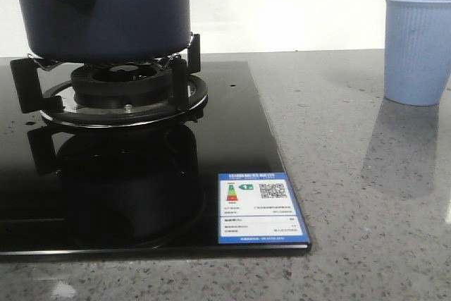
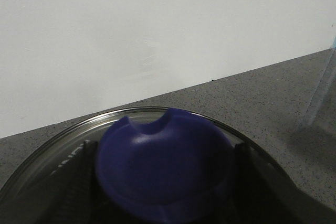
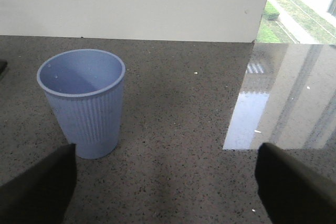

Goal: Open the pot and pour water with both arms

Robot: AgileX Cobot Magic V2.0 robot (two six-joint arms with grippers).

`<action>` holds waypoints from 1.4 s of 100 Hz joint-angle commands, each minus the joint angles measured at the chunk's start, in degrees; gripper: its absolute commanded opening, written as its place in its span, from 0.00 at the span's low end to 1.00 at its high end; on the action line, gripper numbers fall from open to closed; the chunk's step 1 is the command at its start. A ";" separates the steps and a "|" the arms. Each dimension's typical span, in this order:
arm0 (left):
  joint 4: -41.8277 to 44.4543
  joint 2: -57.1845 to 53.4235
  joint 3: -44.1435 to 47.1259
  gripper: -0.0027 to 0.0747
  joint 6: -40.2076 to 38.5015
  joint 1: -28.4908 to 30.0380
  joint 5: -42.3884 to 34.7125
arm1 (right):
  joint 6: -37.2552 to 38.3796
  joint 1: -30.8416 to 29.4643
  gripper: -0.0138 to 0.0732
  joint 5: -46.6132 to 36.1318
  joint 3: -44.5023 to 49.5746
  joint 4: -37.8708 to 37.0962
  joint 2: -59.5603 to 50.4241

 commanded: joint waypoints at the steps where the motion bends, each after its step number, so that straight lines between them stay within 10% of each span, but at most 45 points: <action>1: 0.11 -1.96 -2.37 0.47 0.00 -0.43 -5.44 | 0.00 -0.26 0.85 -3.76 -1.32 -0.50 0.08; 42: 0.28 -1.96 -2.37 0.49 0.00 -0.43 -4.69 | 0.00 -0.26 0.85 -3.76 -1.32 -0.50 0.08; 65: 0.52 -2.19 -2.37 0.80 0.00 -0.43 -4.95 | 0.00 -0.26 0.85 -3.76 -1.32 -0.50 0.08; 108: 0.52 -12.63 -2.37 0.79 0.00 4.01 -2.36 | 0.00 0.57 0.85 -11.12 -1.32 4.79 0.08; 125: 0.52 -16.44 -2.37 0.51 0.00 11.38 4.29 | 0.00 3.82 0.66 -12.53 -1.32 4.99 0.08; 140: 0.52 -20.34 -0.74 0.08 0.00 16.17 9.22 | 0.00 7.72 0.21 -12.37 -1.32 4.99 0.08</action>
